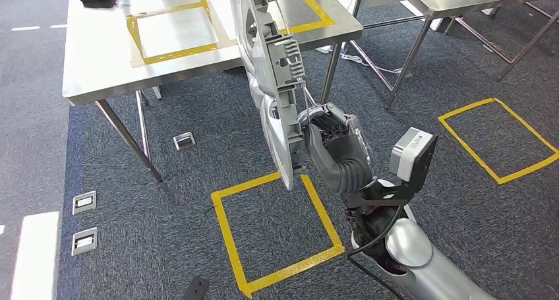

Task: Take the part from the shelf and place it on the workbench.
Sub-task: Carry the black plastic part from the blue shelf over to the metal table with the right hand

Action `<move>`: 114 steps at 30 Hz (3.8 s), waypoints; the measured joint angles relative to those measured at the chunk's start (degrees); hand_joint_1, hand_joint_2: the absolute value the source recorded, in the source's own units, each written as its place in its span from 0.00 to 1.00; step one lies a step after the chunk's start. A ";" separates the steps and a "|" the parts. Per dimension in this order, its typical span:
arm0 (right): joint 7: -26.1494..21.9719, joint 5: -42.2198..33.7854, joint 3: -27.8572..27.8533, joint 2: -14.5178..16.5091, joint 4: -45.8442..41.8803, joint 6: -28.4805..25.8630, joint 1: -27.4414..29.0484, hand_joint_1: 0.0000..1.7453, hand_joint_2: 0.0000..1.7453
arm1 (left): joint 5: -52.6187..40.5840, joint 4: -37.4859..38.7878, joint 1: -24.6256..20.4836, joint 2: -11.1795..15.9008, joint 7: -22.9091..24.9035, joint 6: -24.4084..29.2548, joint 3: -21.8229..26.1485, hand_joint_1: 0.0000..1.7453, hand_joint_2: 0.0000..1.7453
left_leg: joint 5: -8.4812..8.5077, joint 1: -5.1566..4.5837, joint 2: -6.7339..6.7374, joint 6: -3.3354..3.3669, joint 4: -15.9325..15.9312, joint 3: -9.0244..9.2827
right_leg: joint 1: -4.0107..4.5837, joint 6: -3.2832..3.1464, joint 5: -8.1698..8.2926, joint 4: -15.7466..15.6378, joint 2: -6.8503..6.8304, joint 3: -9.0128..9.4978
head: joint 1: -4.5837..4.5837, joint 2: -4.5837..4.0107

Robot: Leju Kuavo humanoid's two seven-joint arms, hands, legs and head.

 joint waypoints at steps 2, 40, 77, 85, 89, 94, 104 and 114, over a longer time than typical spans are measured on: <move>0.00 0.00 0.03 -0.04 0.00 0.01 0.00 1.00 1.00 | -0.01 0.00 0.00 -0.03 0.04 0.00 0.00 0.00 1.00 | 0.00 0.00 0.00 0.00 0.00 0.00 | 0.00 0.00 0.00 0.00 0.00 0.00 | 0.00 0.00; 0.00 0.00 1.11 -0.16 0.46 0.39 -0.71 1.00 1.00 | -0.42 -0.02 -0.48 -0.29 0.39 -0.18 -0.02 0.00 1.00 | 0.26 0.38 -0.27 1.57 -1.91 1.72 | -0.50 0.90 -4.70 9.45 3.27 -4.47 | 0.50 0.00; 0.80 0.00 1.47 -0.75 0.79 -0.08 -1.72 1.00 1.00 | -0.91 -0.09 -0.83 -0.42 0.96 -0.17 -0.09 0.00 1.00 | -1.83 -0.15 -1.50 1.23 0.21 1.69 | 0.23 -0.15 3.25 6.00 3.88 -7.49 | 0.22 0.00; 1.07 0.00 1.39 -0.69 1.16 -0.31 -3.11 1.00 1.00 | -1.36 -0.20 -1.11 -0.54 1.28 -0.36 -0.17 0.00 1.00 | -6.18 -0.21 -1.41 -0.66 6.87 -0.90 | 0.14 -2.58 3.09 1.48 3.76 -4.80 | -0.14 0.00; 1.34 -0.01 1.42 -0.66 1.80 -0.96 -3.56 1.00 1.00 | -1.56 -0.20 -1.02 -0.52 1.49 -0.49 -0.19 0.00 1.00 | -7.16 -0.11 -1.38 -1.11 15.45 -6.20 | 0.13 -2.75 2.56 1.53 3.67 -4.19 | -0.20 0.00; 2.05 -0.51 1.33 -0.64 2.45 -1.88 -5.02 1.00 1.00 | -1.95 -0.21 -1.23 -0.54 1.86 -0.67 -0.19 0.00 1.00 | 0.11 -0.30 -1.20 -0.33 1.38 -0.52 | 0.28 -1.53 1.64 1.71 3.77 -3.14 | -0.29 0.00; 2.68 -1.04 0.79 -0.64 4.27 -3.37 -6.82 1.00 1.00 | -2.50 -0.31 -1.69 -0.58 2.16 -1.17 -0.56 0.00 1.00 | -0.82 -0.29 -1.46 2.03 0.36 0.35 | 0.11 0.27 -3.66 17.21 3.70 -11.98 | 0.28 0.00; 2.92 -1.29 0.12 -0.68 5.80 -4.54 -7.92 1.00 1.00 | -2.60 -0.49 -1.60 -0.89 2.38 -1.40 -0.95 0.00 1.00 | -3.20 -0.40 -1.63 0.05 1.52 1.19 | 0.60 -2.13 3.50 1.39 3.98 -5.21 | 0.19 0.00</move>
